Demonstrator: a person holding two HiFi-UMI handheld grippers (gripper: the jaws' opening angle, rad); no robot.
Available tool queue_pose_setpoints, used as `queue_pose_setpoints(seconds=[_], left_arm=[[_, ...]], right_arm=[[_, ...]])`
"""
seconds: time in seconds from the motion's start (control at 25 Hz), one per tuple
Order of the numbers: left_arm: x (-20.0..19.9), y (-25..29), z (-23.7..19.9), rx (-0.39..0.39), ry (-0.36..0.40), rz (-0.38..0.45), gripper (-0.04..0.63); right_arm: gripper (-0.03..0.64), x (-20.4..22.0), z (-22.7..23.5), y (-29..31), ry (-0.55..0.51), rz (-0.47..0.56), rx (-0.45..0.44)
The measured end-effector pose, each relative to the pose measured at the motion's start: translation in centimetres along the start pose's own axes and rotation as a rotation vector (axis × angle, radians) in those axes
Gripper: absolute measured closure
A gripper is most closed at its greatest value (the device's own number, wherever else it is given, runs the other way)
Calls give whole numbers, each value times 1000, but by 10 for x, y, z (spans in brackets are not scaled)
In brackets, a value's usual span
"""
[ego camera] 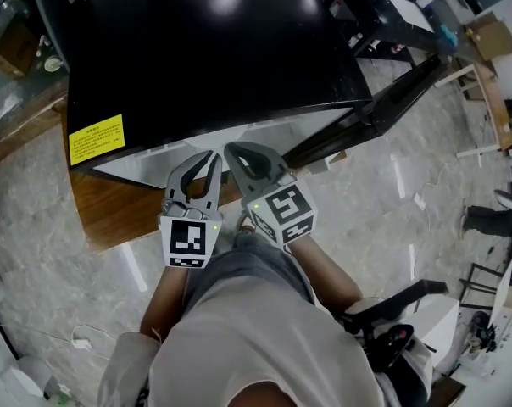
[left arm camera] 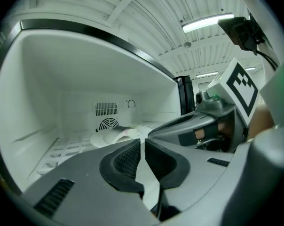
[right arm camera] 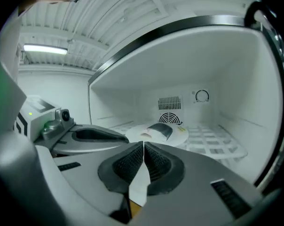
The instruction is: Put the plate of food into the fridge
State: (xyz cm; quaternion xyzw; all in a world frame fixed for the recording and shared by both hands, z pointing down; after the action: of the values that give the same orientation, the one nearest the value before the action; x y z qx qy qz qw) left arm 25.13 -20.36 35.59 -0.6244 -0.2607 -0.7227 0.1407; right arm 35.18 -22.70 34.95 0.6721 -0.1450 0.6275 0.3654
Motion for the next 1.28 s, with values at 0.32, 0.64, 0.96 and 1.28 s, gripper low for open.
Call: queue_pose_setpoints(seconds=[0.32, 0.64, 0.96, 1.28], left_arm=[[-6, 8, -19, -34, -42, 7, 551], [-12, 19, -23, -48, -100, 9, 557], [-15, 18, -3, -103, -107, 0, 557], [-2, 28, 38, -170, -158, 0, 557]], right_arm=[[594, -10, 14, 12, -17, 8, 60], [592, -11, 28, 14, 21, 19, 51], [594, -13, 27, -6, 6, 66, 76], [594, 1, 43, -35, 58, 98, 26]])
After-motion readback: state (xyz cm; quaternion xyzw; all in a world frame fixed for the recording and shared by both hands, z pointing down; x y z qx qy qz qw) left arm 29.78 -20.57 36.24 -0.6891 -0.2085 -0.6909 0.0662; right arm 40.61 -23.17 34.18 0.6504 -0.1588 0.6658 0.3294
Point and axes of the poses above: the fingertips, and each gripper's own axes: y forward along the fingers, z to its right, x out of its underside, the point moved 7 cm from there along -y, backward along the fingers, and after that the axes turned 1 degree about -z, right-handed, at the moved point
